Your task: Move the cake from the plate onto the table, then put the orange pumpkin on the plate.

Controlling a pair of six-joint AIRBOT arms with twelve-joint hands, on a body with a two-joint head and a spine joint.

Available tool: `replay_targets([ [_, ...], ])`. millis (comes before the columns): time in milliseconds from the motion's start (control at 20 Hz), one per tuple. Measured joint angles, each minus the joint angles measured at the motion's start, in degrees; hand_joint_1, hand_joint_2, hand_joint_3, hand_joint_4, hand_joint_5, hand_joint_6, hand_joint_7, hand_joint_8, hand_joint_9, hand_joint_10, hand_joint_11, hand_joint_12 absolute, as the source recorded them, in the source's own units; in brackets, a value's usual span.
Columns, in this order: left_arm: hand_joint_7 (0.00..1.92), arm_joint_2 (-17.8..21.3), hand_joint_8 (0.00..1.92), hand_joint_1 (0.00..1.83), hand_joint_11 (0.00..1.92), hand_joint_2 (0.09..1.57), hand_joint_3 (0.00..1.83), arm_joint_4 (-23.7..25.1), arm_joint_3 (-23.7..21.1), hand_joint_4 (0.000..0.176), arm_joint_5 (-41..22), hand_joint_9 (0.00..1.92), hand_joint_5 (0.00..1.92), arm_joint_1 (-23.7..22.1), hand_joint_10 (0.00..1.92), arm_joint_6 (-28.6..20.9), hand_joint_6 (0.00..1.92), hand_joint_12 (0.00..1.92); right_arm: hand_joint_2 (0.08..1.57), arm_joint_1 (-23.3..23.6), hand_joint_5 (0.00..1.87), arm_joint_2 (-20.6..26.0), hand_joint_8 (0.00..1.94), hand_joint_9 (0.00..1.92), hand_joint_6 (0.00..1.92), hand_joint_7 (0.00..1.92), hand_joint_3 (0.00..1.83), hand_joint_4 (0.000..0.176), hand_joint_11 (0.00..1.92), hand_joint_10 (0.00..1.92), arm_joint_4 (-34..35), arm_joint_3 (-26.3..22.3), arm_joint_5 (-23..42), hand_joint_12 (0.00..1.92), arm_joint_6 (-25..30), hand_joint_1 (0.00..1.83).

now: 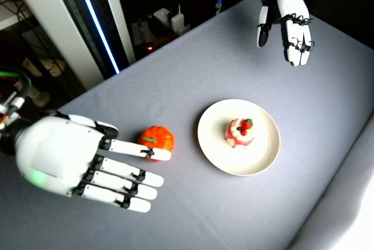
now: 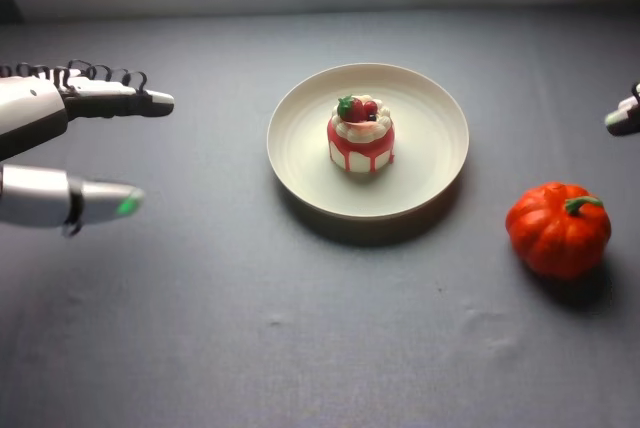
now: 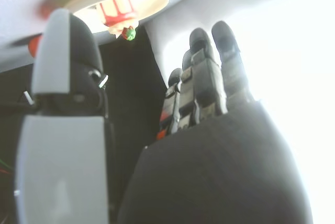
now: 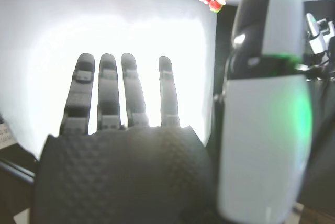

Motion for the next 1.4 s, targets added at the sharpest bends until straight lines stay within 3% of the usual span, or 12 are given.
replay_targets([
  [100,0.41,0.0,0.0,0.32,0.11,1.12,0.0,-0.35,-0.15,0.0,0.74,0.5,0.34,-0.24,0.09,-0.02,0.0,1.35,1.29,0.0,0.63,-0.11,0.0,0.35,0.01,0.49,0.0,0.0,0.0,0.02,0.0,0.31,0.09,0.87,0.0,0.74],
  [200,0.4,-0.02,0.0,0.37,0.05,1.1,0.0,-0.13,-0.15,0.0,1.53,0.5,0.32,-0.24,0.05,-0.02,0.0,1.42,1.28,0.0,0.64,-0.13,0.0,0.36,0.01,0.48,0.0,0.0,0.0,0.01,0.11,0.35,-0.31,0.92,-0.02,0.79],
  [300,0.42,-0.59,0.0,0.44,0.0,1.09,0.0,-0.07,0.28,0.0,2.36,0.43,0.34,-0.98,0.01,0.0,0.0,1.35,1.27,0.0,0.63,-0.13,0.0,0.35,0.0,0.47,0.0,0.0,0.0,0.0,-0.02,0.35,-0.37,0.9,-0.04,0.79],
  [350,0.42,-1.05,0.0,0.49,0.0,1.1,0.0,-0.09,0.48,0.0,2.93,0.41,0.35,-1.7,0.0,0.0,0.0,1.25,1.27,0.0,0.63,-0.2,0.0,0.35,0.0,0.48,0.0,0.0,0.0,0.0,-0.02,0.35,-0.33,0.98,-0.09,0.77],
  [500,0.47,-3.02,0.01,0.64,0.06,1.08,0.0,1.2,1.64,0.0,4.55,0.54,0.35,-4.04,0.05,0.0,0.0,1.52,1.25,0.0,0.64,-0.55,0.0,0.33,0.0,0.47,0.0,0.0,0.0,0.0,-0.31,0.33,-0.39,0.89,-0.22,0.8],
  [750,0.62,-8.11,0.03,0.89,0.02,1.09,0.0,6.23,6.75,0.0,8.98,0.61,0.46,-12.5,0.07,0.0,0.01,1.57,1.24,0.0,0.66,-0.55,0.0,0.34,0.0,0.48,0.0,0.0,0.0,0.01,-0.28,0.33,-0.35,0.91,-0.24,0.77],
  [850,0.61,-11.06,0.02,0.78,0.14,1.08,0.0,9.33,8.61,0.0,11.04,0.64,0.45,-16.68,0.09,0.0,0.0,1.61,1.24,0.0,0.67,-0.55,0.0,0.33,0.0,0.49,0.0,0.0,0.0,0.0,-0.48,0.33,-0.24,0.86,-0.24,0.82],
  [950,0.54,-13.44,0.0,0.73,0.01,1.05,0.0,13.16,10.4,0.0,12.17,0.55,0.42,-19.61,0.05,-0.07,0.0,1.69,1.23,0.0,0.67,-0.55,0.01,0.36,0.0,0.51,0.0,0.0,0.0,0.01,-0.5,0.33,-0.31,0.91,-0.24,0.78],
  [1150,0.52,-16.41,0.0,0.78,0.0,1.07,0.0,16.96,12.63,0.0,13.64,0.49,0.42,-24.48,0.03,-0.09,0.01,1.66,1.23,0.0,0.68,-0.61,0.0,0.39,0.0,0.52,0.0,0.0,0.0,0.01,-0.61,0.33,-0.33,1.07,-0.24,0.81],
  [1200,0.54,-17.29,0.01,0.83,0.0,1.09,0.01,18.21,13.22,0.0,14.23,0.49,0.43,-25.9,0.03,-0.04,0.01,1.77,1.23,0.0,0.68,-0.72,0.01,0.42,0.0,0.54,0.0,0.0,0.0,0.02,-0.79,0.33,-0.15,1.14,-0.24,0.79],
  [1400,0.59,-20.26,0.02,0.84,0.09,1.05,0.0,20.17,14.19,0.0,14.73,0.63,0.47,-27.26,0.12,-0.15,0.01,1.72,1.24,0.0,0.7,-1.29,0.0,0.5,0.0,0.6,0.0,0.0,0.04,0.01,-1.33,0.33,-0.22,1.11,-0.24,0.79],
])
